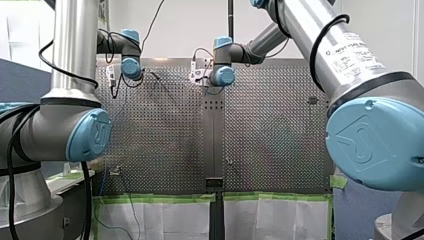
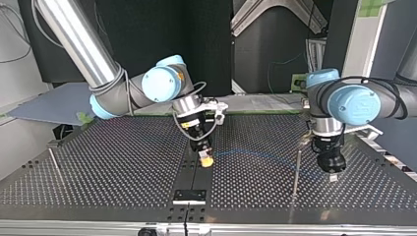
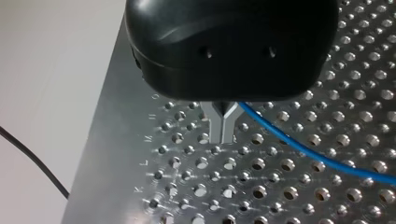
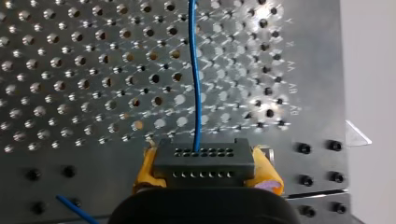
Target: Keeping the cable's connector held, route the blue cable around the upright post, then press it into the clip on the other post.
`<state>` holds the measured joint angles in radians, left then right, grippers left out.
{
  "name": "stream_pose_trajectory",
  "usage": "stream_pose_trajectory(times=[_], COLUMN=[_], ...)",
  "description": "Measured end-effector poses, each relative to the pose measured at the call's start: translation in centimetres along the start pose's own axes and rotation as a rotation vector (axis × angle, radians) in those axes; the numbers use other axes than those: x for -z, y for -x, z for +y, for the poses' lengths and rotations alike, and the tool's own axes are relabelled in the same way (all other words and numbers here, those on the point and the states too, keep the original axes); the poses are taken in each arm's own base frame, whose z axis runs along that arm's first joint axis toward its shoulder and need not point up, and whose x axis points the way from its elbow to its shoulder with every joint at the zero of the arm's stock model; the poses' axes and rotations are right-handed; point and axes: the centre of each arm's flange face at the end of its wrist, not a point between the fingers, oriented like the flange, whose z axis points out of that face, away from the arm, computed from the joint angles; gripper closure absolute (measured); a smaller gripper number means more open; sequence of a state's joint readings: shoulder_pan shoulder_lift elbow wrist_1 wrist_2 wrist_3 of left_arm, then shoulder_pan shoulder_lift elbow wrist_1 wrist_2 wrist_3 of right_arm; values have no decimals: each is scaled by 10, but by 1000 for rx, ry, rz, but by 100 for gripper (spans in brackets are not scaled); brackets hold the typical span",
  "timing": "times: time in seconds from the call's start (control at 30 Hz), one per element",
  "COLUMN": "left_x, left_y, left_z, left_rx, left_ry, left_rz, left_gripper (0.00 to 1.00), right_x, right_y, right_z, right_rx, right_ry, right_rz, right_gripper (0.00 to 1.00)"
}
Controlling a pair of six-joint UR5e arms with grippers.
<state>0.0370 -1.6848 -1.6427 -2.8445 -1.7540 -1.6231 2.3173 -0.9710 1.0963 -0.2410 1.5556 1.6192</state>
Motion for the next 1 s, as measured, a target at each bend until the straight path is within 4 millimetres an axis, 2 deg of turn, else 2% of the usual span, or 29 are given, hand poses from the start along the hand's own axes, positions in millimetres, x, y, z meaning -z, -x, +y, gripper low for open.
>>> stream_pose_trajectory(times=[0.53, 0.57, 0.6, 0.67, 0.7, 0.73, 0.77, 0.83, 0.87, 0.9, 0.93, 0.97, 1.0], left_x=[-18, -19, -20, -21, -21, -21, -22, -22, -22, -22, -22, -22, -22], left_y=[-38, -42, -45, -54, -58, -61, -64, -68, -69, -70, -70, -71, -71], left_z=[4, 4, 3, 1, 0, -1, -2, -3, -4, -5, -6, -7, -7], left_rx=[36, 40, 42, 47, 50, 53, 59, 71, 80, 87, 95, 105, 113], left_ry=[-7, -9, -11, -17, -19, -22, -24, -27, -32, -37, -42, -49, -54], left_rz=[43, 49, 56, 74, 81, 87, 95, 102, 106, 108, 110, 112, 112], left_gripper=[100, 94, 94, 79, 79, 66, 61, 61, 51, 51, 47, 37, 37], right_x=[1, 1, 2, 3, 4, 4, 5, 7, 7, 8, 9, 10, 10], right_y=[25, 27, 29, 36, 39, 43, 46, 55, 59, 63, 69, 73, 78], right_z=[4, 4, 5, 7, 8, 9, 10, 12, 12, 12, 12, 11, 11], right_rx=[38, 41, 44, 52, 56, 61, 64, 72, 74, 77, 80, 82, 86], right_ry=[17, 23, 29, 46, 54, 64, 71, 84, 89, 93, 97, 99, 100], right_rz=[-42, -46, -50, -62, -67, -75, -81, -96, -103, -111, -120, -127, -135], right_gripper=[100, 100, 100, 100, 100, 100, 100, 100, 100, 100, 100, 100, 100])
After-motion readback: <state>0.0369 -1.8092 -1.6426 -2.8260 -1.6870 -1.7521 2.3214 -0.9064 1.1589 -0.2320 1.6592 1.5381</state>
